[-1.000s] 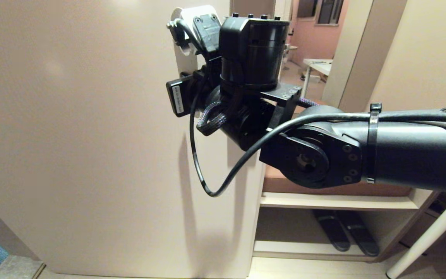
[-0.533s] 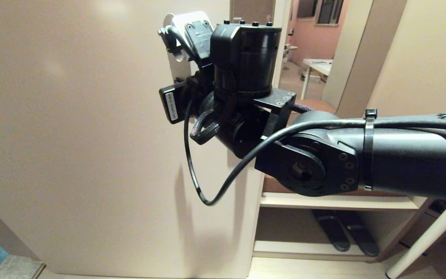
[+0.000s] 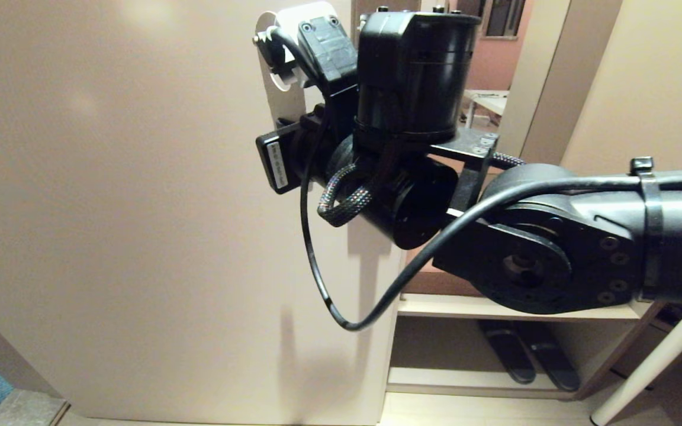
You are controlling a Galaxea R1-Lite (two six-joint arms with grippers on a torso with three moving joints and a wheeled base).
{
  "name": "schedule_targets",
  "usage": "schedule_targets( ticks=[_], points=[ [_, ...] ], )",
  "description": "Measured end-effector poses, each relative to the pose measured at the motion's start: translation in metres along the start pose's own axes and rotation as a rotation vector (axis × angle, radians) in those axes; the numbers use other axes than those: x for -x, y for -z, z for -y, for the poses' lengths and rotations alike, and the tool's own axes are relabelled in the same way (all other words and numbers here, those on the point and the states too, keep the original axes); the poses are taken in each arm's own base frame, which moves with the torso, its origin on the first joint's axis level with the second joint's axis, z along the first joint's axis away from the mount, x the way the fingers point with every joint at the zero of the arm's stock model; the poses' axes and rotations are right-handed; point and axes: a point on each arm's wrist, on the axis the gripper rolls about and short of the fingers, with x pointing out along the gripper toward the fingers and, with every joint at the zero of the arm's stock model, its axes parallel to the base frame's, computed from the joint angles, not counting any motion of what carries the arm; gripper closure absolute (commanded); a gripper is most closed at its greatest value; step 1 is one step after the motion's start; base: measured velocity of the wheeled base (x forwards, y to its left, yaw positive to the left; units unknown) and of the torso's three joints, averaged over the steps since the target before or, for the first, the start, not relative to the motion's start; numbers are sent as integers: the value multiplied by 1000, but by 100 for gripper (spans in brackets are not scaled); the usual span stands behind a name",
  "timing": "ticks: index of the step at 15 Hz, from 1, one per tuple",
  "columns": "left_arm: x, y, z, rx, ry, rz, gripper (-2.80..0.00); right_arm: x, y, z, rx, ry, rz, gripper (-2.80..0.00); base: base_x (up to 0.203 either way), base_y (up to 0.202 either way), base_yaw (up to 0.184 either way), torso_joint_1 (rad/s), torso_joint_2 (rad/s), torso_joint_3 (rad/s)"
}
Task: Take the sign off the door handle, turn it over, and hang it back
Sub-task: Hand it to the other hand
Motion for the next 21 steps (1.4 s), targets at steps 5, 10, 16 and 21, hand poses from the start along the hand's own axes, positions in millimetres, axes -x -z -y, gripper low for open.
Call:
schedule_targets(
  ticks=[5, 10, 16, 21],
  points=[
    [0, 0, 0, 0, 0, 0, 0, 35, -5, 15, 20, -6, -30, 0, 0, 0, 0, 0, 0, 0],
    [0, 0, 0, 0, 0, 0, 0, 84, -8, 35, 27, -8, -54, 0, 0, 0, 0, 0, 0, 0],
    [0, 0, 0, 0, 0, 0, 0, 133, -12, 125, 56, 253, -58, 0, 0, 0, 0, 0, 0, 0],
    [0, 0, 0, 0, -1, 0, 0, 193, 6, 218, 88, 673, -148, 0, 0, 0, 0, 0, 0, 0]
  ],
)
